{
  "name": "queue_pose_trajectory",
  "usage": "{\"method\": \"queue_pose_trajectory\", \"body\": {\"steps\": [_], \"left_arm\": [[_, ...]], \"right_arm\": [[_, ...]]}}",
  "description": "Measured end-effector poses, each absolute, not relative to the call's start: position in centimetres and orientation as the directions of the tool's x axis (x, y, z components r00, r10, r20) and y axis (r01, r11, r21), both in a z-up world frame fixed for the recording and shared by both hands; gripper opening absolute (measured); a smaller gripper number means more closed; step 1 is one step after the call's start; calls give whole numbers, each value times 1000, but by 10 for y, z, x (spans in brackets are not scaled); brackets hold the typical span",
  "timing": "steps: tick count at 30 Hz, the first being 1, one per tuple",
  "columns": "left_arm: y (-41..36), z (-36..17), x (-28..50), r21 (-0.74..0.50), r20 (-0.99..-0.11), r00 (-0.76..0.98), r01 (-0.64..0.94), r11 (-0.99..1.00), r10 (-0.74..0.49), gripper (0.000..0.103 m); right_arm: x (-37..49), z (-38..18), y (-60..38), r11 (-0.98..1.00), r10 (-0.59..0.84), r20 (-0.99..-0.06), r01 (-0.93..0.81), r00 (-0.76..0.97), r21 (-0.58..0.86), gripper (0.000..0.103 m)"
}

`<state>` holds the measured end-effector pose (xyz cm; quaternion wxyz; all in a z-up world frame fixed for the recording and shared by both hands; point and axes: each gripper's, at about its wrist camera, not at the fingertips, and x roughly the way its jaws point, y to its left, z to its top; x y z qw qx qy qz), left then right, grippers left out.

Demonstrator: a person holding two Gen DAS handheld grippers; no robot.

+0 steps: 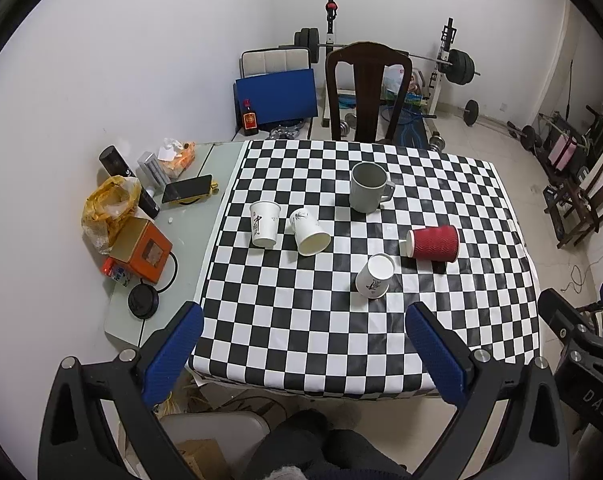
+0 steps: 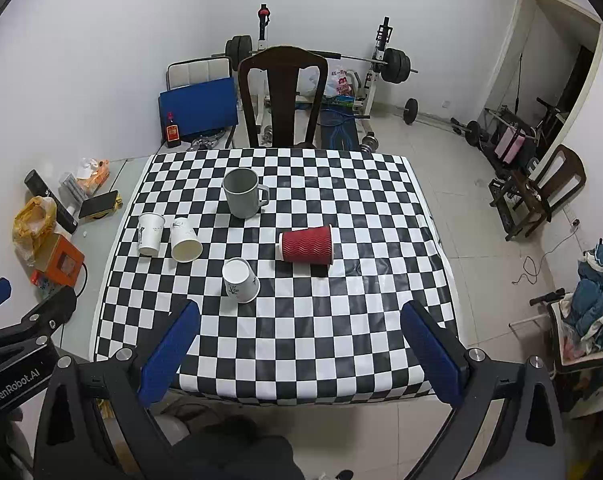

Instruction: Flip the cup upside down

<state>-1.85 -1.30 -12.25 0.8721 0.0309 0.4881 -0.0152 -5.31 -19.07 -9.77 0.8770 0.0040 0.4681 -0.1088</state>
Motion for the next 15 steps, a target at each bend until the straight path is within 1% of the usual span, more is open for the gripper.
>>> {"method": "queue_pose_trajectory", "body": {"steps": [15], "left_arm": [[-15,-122,-19,41,-852,523,53,998,7,103]], "right_arm": [[-47,-102,-190,975,-190,-823,203,535,-93,102]]}}
